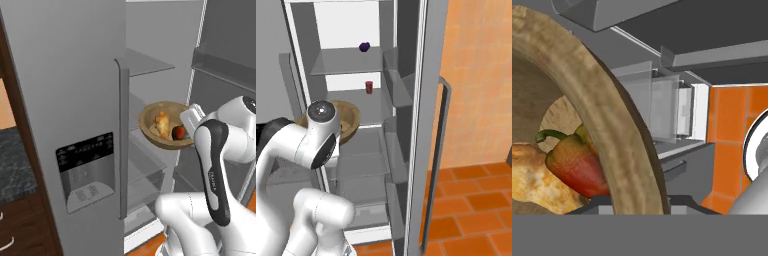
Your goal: Pick the chicken drumstick and bell pepper from their plates and place them in the bowl. Then put the bowl in the fridge.
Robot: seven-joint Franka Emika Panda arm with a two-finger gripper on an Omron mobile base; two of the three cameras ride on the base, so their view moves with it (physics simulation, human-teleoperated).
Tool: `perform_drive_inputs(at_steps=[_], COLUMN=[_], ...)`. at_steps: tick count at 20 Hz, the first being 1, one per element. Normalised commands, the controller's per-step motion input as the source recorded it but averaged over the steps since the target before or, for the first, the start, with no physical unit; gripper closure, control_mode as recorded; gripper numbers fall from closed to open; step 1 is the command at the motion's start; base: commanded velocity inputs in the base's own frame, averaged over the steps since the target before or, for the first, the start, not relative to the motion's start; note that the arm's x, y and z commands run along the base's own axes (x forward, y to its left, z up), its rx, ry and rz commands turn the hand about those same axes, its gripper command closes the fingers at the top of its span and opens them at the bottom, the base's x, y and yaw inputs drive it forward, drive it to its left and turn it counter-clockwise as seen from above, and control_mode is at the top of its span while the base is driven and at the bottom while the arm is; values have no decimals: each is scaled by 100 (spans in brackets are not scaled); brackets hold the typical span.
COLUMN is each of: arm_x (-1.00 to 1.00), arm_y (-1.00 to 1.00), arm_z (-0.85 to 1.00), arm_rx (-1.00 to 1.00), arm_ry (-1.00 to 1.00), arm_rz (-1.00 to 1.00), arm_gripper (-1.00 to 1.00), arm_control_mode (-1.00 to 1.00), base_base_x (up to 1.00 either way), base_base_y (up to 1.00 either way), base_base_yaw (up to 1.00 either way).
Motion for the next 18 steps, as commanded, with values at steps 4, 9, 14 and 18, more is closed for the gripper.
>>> perform_drive_inputs(at_steps=[4, 9, 14, 18], arm_x=[0, 8, 83, 100], arm_y=[0, 0, 1, 5], arm_z=[0, 0, -2, -12], arm_rx=[0, -1, -5, 0], arm_ry=[0, 0, 0, 5], arm_rz=[0, 0, -1, 0], arm_gripper=[100, 100, 100, 100], arm_control_mode=[100, -100, -100, -100], base_base_x=[73, 36, 0, 0], base_base_y=[-12, -12, 0, 0], base_base_yaw=[-8, -1, 0, 0])
